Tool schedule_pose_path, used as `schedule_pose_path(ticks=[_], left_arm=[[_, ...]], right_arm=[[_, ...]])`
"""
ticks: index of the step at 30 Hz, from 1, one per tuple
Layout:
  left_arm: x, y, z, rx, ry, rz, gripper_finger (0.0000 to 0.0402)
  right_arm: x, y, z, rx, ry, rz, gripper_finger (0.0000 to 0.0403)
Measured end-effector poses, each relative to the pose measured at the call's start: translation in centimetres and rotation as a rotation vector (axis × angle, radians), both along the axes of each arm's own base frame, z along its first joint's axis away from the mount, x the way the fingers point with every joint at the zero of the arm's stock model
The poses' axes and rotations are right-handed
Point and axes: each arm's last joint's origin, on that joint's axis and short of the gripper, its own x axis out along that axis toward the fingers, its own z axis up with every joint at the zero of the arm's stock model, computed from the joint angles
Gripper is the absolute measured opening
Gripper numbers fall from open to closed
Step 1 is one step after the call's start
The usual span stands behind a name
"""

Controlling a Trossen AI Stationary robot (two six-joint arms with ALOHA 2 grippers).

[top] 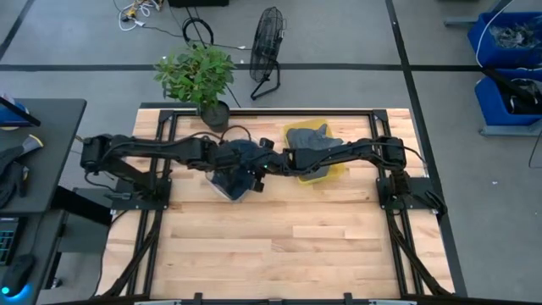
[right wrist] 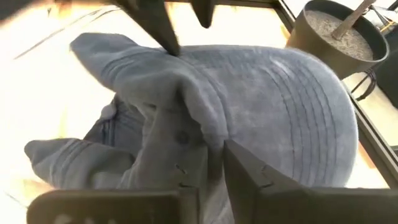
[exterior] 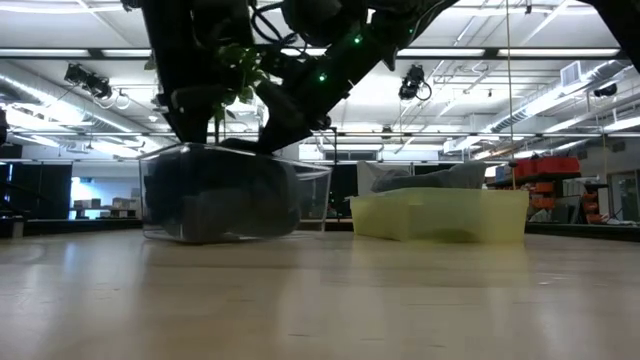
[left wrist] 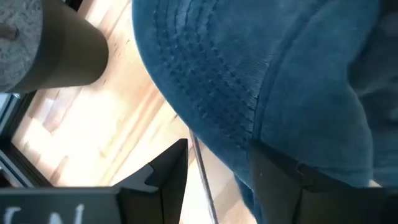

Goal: Pick & Place hat
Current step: Put the blue cap into the transparent bin

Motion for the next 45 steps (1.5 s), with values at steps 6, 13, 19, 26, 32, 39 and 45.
schedule_pose_path(ticks=[6,13,19,26,32,39,45], left_arm=[[0.5,0.5,-0.8,0.0,0.034,0.003,0.0171],[0.5,0.7,-0.8,0.007,0.055,-0.036,0.0171],[0.8,0.6,-1.0,-0.015,0.078,-0.168,0.0171],[0.9,0.6,-1.0,0.011,0.136,-0.32,0.0171],[0.9,0.6,-0.9,0.024,0.154,-0.372,0.0171],[0.9,0.6,-0.9,0.03,0.155,-0.37,0.0171],[0.9,0.7,-0.9,0.064,0.166,-0.36,0.0171]], right_arm=[[-0.9,0.7,1.3,-0.076,0.064,0.083,0.006],[-2.5,0.0,4.1,-0.142,0.06,-0.067,0.0044],[-2.8,-2.9,3.8,-0.119,0.047,-0.235,0.0037],[-3.3,-6.2,2.3,-0.09,0.031,-0.314,0.0037],[-3.0,-7.9,2.4,-0.001,-0.054,-0.233,0.0036],[-2.3,-8.3,2.3,0.097,-0.133,-0.091,0.0005],[-2.6,-7.9,0.6,0.137,-0.015,-0.098,0.0003]])
